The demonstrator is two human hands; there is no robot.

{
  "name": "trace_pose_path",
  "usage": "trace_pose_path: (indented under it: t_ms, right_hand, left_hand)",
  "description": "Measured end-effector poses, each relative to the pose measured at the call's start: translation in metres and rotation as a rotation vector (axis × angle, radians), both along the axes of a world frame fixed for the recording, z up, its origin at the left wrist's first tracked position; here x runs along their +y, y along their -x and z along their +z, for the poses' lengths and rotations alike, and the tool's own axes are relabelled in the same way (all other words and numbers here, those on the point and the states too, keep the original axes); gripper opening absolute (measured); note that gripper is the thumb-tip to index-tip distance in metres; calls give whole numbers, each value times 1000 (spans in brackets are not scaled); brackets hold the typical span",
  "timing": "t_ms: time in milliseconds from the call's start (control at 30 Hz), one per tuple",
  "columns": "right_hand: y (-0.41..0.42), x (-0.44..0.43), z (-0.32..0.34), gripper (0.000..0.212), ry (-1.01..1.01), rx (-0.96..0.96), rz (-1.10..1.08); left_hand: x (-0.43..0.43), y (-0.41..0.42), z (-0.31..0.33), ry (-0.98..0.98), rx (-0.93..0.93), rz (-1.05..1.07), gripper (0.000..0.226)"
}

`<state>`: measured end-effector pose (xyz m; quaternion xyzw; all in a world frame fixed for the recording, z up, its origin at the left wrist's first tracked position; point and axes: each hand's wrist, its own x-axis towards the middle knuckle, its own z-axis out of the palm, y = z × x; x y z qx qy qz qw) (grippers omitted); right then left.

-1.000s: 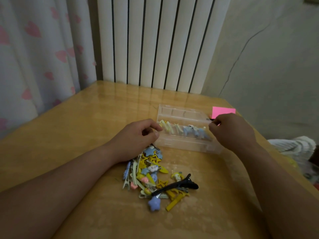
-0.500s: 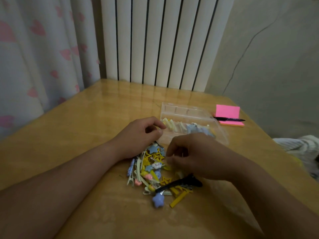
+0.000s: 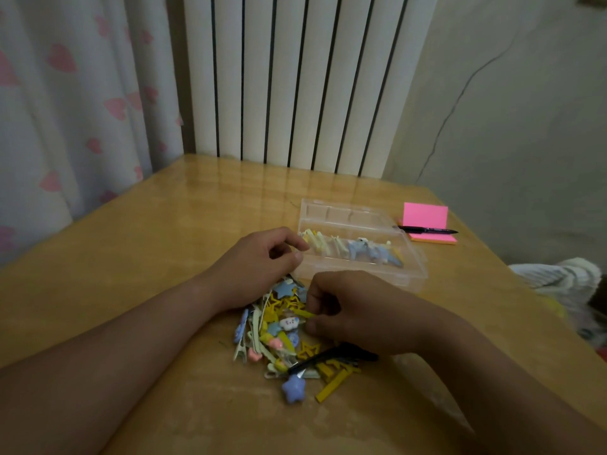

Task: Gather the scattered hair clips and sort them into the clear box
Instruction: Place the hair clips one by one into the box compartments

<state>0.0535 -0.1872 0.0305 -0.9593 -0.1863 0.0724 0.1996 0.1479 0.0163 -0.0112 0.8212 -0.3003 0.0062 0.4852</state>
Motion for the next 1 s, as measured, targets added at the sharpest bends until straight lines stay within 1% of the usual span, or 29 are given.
trace_pose_path:
  t_ms: [67,133,200,300,333,400,500,600,733,933,1000]
  right_hand:
    - [0,-5,3,15,-33,14,-5]
    - [0,-12,8,16,-109,-1,-49]
    - [-1,-22,16,16,-255,-98,-140]
    - [-8,-46,26,12,-454,-322,-326]
    - [-13,-57,28,10,-485,-383,-401]
    - [-22,-79,25,9,-516,-437,-541]
    - [-33,-100,15,10,-534,-401,-658]
    - [-44,-107,9,12,-487,-366,-697]
    - [-61,-114,13,10,-350,-357,-740]
    - [-91,-115,18,10,42,-307,-737]
    - [-96,-113,20,11,131,-295,-736]
  left_hand:
    - [0,0,0,2,5,-1,14]
    - [0,-1,0,6,12,-4,14]
    - [0,-1,-1,11,25,-11,14]
    - [1,-2,-2,14,41,-11,14]
    - [1,-2,-2,15,40,-10,14]
    - [0,-3,-2,17,39,-9,14]
    - [0,-3,-2,24,34,-9,15]
    - [-1,-3,-2,35,30,-10,16]
    - [-1,-4,-3,37,32,-10,15]
    - [0,-3,-2,31,22,-9,14]
    - [0,-2,-2,24,24,-9,14]
